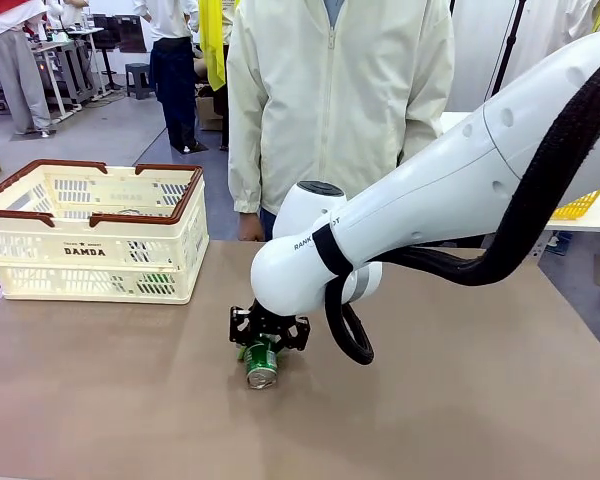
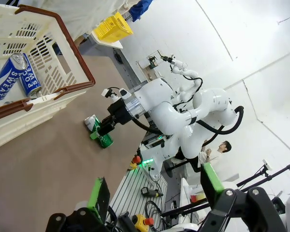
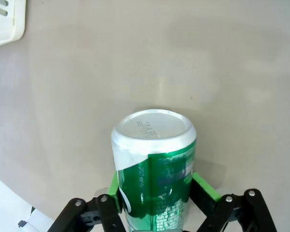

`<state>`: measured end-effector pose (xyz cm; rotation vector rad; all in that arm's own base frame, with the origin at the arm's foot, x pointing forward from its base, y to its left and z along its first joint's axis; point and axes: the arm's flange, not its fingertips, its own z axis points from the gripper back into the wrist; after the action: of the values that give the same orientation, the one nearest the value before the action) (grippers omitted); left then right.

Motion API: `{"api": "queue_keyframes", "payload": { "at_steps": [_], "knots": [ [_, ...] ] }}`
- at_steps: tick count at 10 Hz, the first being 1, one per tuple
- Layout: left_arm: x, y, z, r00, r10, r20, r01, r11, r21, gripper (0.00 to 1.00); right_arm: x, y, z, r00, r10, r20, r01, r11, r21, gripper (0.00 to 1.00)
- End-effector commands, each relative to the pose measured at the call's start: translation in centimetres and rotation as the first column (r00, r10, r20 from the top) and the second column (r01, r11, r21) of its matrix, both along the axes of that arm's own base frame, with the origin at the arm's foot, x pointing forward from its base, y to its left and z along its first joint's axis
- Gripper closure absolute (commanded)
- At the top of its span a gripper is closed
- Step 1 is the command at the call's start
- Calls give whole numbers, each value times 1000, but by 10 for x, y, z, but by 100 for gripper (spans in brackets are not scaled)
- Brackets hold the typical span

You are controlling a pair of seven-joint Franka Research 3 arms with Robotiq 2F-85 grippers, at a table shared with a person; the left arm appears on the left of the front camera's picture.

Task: Place the drinks into the Shopping basket.
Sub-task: Pick up one drink and place it into the Shopping basket.

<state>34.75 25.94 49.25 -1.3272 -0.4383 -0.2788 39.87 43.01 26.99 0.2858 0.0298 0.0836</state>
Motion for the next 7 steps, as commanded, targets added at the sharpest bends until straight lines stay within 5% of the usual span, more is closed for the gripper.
{"api": "queue_keyframes", "payload": {
  "at_steps": [1,7],
  "knots": [
    [0,-2,5,1000,9,-4,-9,1000,-15,0,3,6,2,1000,-17,14,17,999,-38,0],
    [0,-2,5,1000,9,-4,-9,1000,-15,0,1,-7,11,999,-31,24,32,998,-50,0]
  ]
}}
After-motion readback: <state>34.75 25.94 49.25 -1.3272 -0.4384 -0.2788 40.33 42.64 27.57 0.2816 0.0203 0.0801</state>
